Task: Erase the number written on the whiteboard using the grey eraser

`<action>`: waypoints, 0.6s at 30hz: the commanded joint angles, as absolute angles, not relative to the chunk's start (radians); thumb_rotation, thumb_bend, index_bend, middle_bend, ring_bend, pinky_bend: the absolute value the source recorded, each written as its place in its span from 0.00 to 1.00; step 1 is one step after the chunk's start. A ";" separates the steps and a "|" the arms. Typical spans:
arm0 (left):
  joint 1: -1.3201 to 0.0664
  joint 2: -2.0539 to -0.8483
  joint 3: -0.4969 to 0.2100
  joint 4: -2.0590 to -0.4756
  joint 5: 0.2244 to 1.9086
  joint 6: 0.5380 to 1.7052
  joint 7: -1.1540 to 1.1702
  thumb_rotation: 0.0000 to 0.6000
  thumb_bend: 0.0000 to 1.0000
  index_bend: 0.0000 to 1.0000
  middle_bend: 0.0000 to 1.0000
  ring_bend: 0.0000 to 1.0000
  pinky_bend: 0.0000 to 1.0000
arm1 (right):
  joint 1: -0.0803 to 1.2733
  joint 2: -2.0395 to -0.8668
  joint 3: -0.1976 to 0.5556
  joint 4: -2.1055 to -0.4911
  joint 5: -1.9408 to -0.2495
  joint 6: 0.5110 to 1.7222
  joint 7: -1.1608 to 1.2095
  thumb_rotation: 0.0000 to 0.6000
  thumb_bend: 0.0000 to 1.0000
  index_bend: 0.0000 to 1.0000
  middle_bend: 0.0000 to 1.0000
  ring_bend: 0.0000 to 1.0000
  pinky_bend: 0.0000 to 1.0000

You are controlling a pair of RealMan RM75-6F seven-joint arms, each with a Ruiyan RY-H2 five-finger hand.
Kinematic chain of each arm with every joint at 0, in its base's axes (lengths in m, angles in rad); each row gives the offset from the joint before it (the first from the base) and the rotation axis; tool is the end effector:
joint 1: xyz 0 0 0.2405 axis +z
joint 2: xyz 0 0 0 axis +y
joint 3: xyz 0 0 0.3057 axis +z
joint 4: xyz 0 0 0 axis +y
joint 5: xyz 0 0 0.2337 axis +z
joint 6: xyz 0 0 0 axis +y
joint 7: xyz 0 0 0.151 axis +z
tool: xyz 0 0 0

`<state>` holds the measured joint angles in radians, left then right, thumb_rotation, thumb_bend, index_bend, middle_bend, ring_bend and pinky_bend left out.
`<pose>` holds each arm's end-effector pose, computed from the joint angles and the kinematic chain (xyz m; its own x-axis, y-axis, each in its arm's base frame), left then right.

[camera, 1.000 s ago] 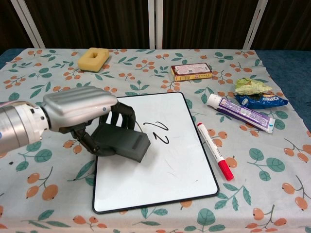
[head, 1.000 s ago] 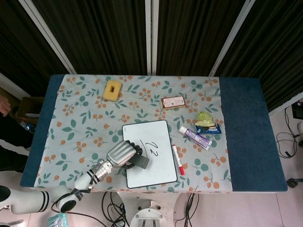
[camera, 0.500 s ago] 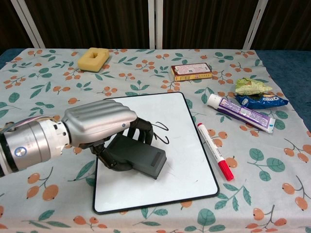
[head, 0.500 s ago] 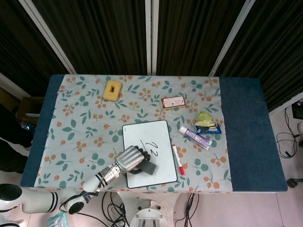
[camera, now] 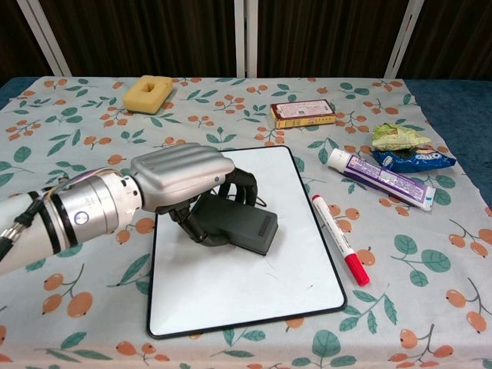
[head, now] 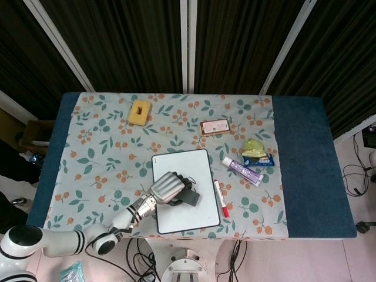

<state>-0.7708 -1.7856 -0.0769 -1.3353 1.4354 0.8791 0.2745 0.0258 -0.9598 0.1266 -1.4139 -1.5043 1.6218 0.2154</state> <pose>-0.1349 0.3251 -0.1447 0.5487 0.2910 0.7838 0.6923 -0.6837 -0.2308 -0.3980 -0.1876 0.2773 0.5124 0.2025 0.8345 -0.8545 0.0242 0.5188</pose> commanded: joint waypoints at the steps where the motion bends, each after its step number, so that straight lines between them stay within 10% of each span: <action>1: -0.790 -1.800 -0.100 -1.299 1.421 0.868 0.267 1.00 0.52 0.71 0.63 0.49 0.61 | 0.025 -0.959 0.127 -1.413 -1.503 1.622 0.214 1.00 0.48 0.00 0.00 0.00 0.00; 18: -0.858 -1.861 -0.207 -1.019 1.300 0.809 0.199 1.00 0.53 0.71 0.63 0.49 0.61 | 0.020 -0.950 0.131 -1.426 -1.497 1.625 0.218 1.00 0.49 0.00 0.00 0.00 0.00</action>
<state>-0.8477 -1.8553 -0.1901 -1.0467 1.3228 0.8244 0.2116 0.0198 -0.9499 0.1313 -1.4263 -1.4966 1.6249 0.2176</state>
